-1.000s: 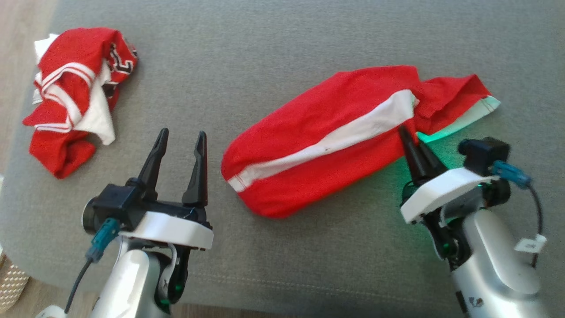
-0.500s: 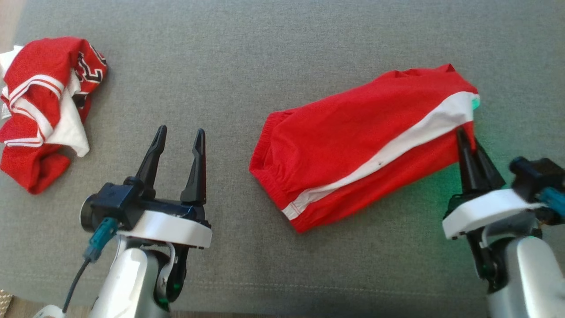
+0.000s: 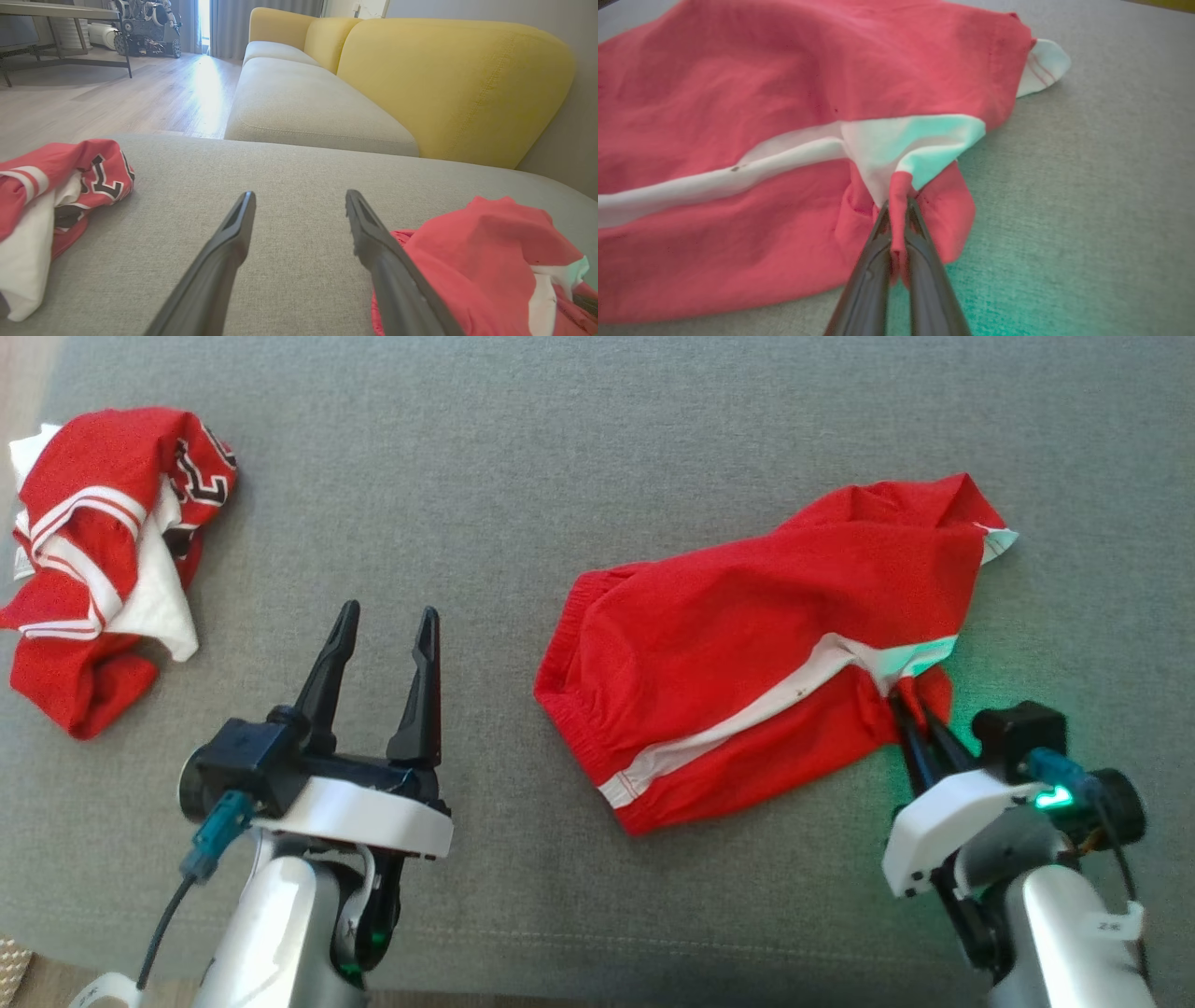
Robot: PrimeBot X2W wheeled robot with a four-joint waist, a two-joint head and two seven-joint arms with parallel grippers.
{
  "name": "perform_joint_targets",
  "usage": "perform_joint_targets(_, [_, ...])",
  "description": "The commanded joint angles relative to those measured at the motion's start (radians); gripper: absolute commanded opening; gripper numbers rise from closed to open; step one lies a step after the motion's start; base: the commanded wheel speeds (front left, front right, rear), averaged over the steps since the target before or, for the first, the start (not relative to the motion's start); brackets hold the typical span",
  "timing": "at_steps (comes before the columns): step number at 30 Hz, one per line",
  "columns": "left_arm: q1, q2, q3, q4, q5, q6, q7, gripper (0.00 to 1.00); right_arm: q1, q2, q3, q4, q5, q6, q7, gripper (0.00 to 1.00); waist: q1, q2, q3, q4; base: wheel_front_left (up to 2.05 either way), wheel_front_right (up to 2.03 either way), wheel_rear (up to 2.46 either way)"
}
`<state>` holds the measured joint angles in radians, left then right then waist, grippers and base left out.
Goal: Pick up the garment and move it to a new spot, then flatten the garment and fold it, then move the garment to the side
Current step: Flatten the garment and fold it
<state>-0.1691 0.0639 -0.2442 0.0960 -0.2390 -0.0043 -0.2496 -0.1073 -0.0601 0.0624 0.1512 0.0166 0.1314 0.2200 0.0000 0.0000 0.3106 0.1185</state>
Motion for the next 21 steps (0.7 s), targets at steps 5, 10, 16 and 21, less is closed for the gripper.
perform_joint_targets(5, [-0.023, 0.004, 0.041, -0.024, 0.016, -0.01, -0.012, 1.0, -0.005, 0.009, 0.067, -0.012, 0.031, -0.001, -0.051, 1.0, 0.0, 0.0, -0.013, -0.014, 0.0, 0.0, 0.0])
perform_joint_targets(10, [-0.016, 0.004, 0.047, -0.021, 0.022, -0.011, -0.012, 1.0, -0.001, 0.009, 0.07, -0.043, 0.076, -0.001, -0.107, 1.0, 0.0, 0.0, -0.033, -0.025, 0.0, 0.0, 0.0])
perform_joint_targets(16, [0.007, 0.013, 0.057, -0.013, 0.034, -0.004, -0.012, 1.0, 0.031, 0.01, 0.056, -0.127, 0.119, -0.001, -0.159, 1.0, 0.0, 0.0, -0.076, -0.049, 0.0, 0.0, 0.0])
perform_joint_targets(21, [0.028, 0.025, 0.065, -0.009, 0.04, 0.004, -0.012, 1.0, 0.055, 0.01, 0.029, -0.197, 0.127, -0.001, -0.171, 1.0, 0.0, 0.0, -0.115, -0.065, 0.0, 0.0, 0.0])
